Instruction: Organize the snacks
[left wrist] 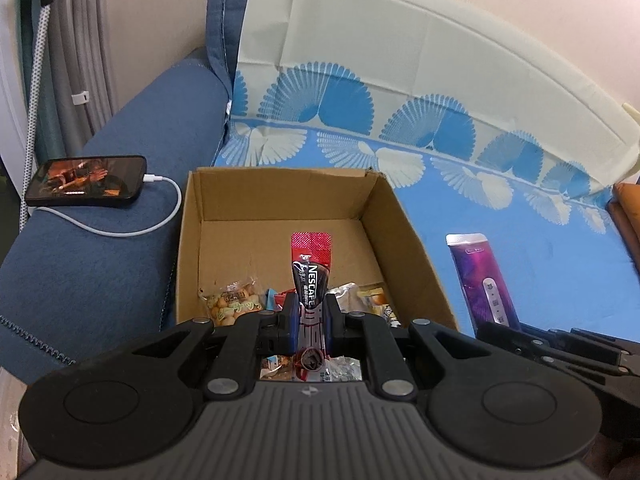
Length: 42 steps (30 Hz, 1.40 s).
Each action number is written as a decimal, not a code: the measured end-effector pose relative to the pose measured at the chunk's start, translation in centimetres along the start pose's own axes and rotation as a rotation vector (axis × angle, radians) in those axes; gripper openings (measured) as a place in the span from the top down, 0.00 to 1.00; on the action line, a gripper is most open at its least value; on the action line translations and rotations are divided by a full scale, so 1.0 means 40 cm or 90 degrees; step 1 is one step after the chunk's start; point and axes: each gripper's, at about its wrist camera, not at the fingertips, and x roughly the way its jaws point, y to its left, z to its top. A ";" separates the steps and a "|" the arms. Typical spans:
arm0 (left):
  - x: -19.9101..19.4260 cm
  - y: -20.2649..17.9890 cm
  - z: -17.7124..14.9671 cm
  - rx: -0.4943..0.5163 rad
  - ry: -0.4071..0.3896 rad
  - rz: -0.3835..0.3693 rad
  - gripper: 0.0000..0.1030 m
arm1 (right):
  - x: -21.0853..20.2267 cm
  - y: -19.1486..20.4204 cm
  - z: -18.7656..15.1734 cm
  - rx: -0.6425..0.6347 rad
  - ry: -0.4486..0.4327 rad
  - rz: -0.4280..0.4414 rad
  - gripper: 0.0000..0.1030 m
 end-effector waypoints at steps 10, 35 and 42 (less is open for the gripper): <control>0.148 0.017 0.025 0.007 0.054 0.024 0.88 | 0.129 -0.027 0.013 0.016 0.048 0.004 0.82; 0.115 0.019 -0.098 0.028 0.130 0.116 0.00 | 0.153 -0.010 -0.026 0.007 0.090 -0.021 0.14; 0.027 -0.018 -0.163 0.045 0.120 0.130 0.00 | 0.052 0.024 -0.068 -0.032 0.056 -0.054 0.11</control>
